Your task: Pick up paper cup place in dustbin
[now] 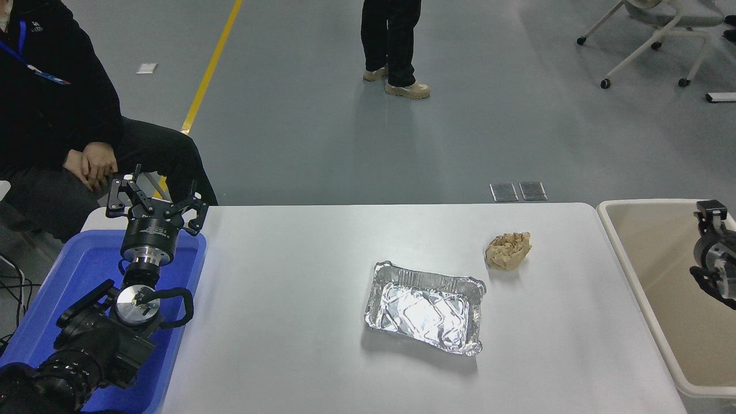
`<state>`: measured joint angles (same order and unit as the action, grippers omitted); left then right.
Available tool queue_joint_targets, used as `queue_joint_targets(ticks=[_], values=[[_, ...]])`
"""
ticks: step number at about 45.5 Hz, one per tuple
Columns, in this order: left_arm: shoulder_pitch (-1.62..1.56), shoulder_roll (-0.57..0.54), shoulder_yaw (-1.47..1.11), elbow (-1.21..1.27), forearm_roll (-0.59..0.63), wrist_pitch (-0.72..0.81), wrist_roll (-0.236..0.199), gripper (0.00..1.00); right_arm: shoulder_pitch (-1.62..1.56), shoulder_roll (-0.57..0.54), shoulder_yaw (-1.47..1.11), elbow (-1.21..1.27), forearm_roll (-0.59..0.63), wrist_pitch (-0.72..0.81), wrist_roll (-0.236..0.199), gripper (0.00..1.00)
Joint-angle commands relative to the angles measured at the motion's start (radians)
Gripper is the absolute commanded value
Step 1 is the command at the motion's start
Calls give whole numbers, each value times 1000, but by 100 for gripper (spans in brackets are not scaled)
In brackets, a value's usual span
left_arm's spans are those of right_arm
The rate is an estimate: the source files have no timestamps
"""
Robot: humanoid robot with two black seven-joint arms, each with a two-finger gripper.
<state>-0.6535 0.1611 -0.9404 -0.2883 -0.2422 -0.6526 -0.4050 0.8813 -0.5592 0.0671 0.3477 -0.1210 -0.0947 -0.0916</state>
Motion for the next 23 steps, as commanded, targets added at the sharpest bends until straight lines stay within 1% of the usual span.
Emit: queue_joint_targets(ticks=[1,6,11,15,23], values=[[0,0,0,1,0,-1,0,99,142,-128,-53,212,-199,15,26,100],[0,0,0,0,0,-1,0,99,209,-203,-85,333,-284,16,26,100],[-2,0,0,0,0,-1,2,99,292,-275,-168,454,-338,21,26,100],[-2,0,0,0,0,-1,0,99,382,-326,-266,549,-344,38,26,100],[-2,0,0,0,0,-1,0,99,567,-372,-463,688,-344,76,26,100]])
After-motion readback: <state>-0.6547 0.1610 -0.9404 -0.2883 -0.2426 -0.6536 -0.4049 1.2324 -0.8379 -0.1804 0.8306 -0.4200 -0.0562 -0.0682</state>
